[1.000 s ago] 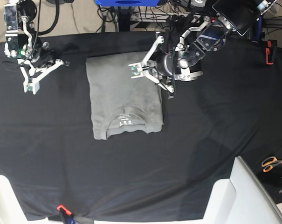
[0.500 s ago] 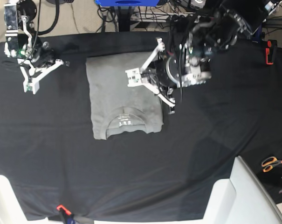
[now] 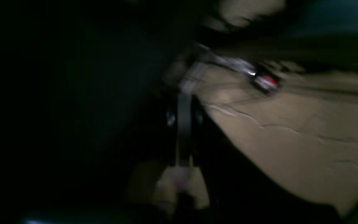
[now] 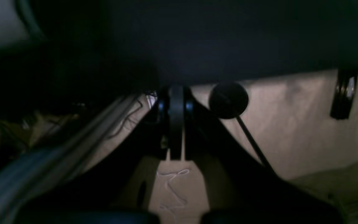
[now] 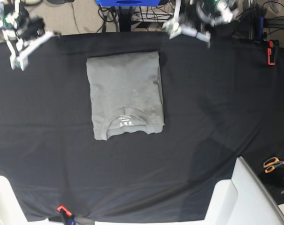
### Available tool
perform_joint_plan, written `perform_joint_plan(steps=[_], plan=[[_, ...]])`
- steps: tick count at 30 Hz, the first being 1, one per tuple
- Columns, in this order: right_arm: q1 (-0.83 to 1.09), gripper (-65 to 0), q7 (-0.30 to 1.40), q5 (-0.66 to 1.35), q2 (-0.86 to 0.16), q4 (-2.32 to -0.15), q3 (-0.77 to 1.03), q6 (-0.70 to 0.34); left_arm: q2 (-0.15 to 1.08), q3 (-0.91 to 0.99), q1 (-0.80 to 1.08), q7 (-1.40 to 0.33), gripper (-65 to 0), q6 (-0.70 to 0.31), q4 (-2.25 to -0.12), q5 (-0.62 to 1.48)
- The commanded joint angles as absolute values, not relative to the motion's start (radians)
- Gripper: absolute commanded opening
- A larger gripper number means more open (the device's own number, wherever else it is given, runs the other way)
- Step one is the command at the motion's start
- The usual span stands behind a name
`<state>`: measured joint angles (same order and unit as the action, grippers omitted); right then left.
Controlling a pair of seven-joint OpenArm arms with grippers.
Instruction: Fold the T-shirt properly
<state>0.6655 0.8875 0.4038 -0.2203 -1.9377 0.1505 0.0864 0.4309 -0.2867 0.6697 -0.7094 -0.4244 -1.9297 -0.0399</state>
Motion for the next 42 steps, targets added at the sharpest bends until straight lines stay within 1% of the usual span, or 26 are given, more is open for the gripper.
perform_joint_plan(steps=[1,5,7,9,12,14,17,20,22,24,26,29,31,33,35,42], plan=[[0.704,-65.0,0.894,0.414,-0.228,-1.959,0.168,0.084,0.43,-0.272,0.705,-0.682,-65.0,-0.423,-1.948,-0.036],[0.825,-65.0,0.889,0.407,-0.209,-1.946,0.173,0.077,0.426,-0.237,0.822,-0.628,-65.0,-0.423,-1.929,-0.036],[0.84,-64.8,0.888,0.407,-0.208,-1.906,0.173,0.076,0.424,-0.245,0.835,-0.624,-65.0,-0.421,-1.894,-0.036],[0.829,-64.8,0.888,0.407,-0.208,-1.824,0.162,0.074,0.397,-0.245,0.835,-0.621,-65.0,-0.421,-1.825,-0.036],[0.776,-64.8,0.869,0.407,-0.237,-1.667,0.096,0.074,0.36,-0.237,0.825,-0.538,-65.0,-0.421,-1.675,-0.036],[0.737,-64.8,0.811,0.407,-0.269,-1.555,0.033,0.074,0.344,-0.243,0.8,-0.45,-65.0,-0.421,-1.549,-0.036],[0.662,-64.8,0.725,0.407,-0.303,-1.357,-0.085,0.074,0.302,-0.243,0.739,-0.351,-65.0,-0.421,-1.348,-0.036],[0.564,-64.8,0.656,0.407,-0.312,-1.129,-0.237,0.074,0.263,-0.245,0.65,-0.243,-65.0,-0.421,-1.112,-0.036],[0.479,-64.8,0.582,0.407,-0.309,-0.929,-0.36,0.074,0.232,-0.237,0.575,-0.147,-65.0,-0.421,-0.928,-0.036],[0.4,-64.8,0.473,0.407,-0.291,-0.723,-0.476,0.074,0.205,-0.236,0.487,-0.044,-65.0,-0.421,-0.73,-0.035],[0.32,-64.5,0.321,0.407,-0.237,-0.489,-0.598,0.074,0.182,-0.236,0.384,0.071,-65.0,-0.421,-0.481,-0.031],[0.248,-64.4,0.105,0.407,-0.162,-0.225,-0.72,0.076,0.159,-0.245,0.246,0.232,-65.0,-0.421,-0.173,-0.035],[0.219,-64.4,-0.048,0.407,-0.116,-0.104,-0.782,0.076,0.154,-0.237,0.177,0.337,-65.0,-0.421,-0.047,-0.031],[0.211,-64.2,-0.166,0.414,-0.097,-0.062,-0.792,0.082,0.157,-0.236,0.159,0.383,-65.0,-0.421,-0.035,-0.03],[0.217,-64.2,-0.24,0.415,-0.088,-0.058,-0.763,0.084,0.16,-0.246,0.154,0.395,-65.0,-0.421,-0.059,-0.035],[0.22,-64.2,-0.263,0.415,-0.077,-0.056,-0.656,0.084,0.179,-0.246,0.134,0.39,-65.0,-0.421,-0.073,-0.036]])
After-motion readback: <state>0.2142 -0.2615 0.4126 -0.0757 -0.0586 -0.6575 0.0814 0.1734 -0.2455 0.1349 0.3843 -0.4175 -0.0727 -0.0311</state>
